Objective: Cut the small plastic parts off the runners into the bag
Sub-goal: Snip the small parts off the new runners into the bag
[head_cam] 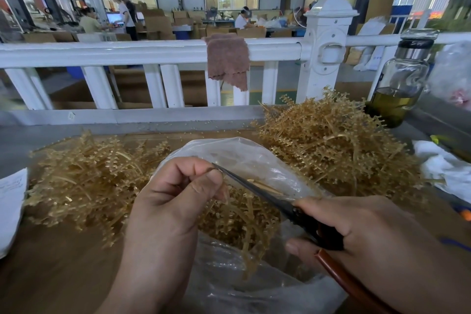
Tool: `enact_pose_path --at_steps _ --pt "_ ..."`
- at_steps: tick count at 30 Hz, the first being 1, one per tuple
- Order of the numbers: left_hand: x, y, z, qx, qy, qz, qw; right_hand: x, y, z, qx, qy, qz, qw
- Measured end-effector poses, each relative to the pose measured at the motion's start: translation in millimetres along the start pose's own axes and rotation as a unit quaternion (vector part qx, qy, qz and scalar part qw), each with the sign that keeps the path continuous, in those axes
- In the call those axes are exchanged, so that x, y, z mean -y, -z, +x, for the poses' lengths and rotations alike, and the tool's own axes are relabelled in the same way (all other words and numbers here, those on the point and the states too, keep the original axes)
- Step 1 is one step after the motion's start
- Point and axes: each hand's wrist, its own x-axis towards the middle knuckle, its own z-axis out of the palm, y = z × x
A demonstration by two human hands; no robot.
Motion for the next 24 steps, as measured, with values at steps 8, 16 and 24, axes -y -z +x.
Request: enact_pose_path --at_steps 8,16,24 --pt "-2 -3 -1 -0.034 0.077 -0.072 0.994 -4 -2 1 0.009 -0.011 0.107 0.994" --pt "-3 -6 2 -0.046 0.119 -0.158 0.979 -12 -11 2 -0.011 -0.019 0.257 0.966" --pt "-8 -16 -2 -0.04 0.129 -0.192 0.972 -15 -38 8 -0.076 0.005 0.491 0.868"
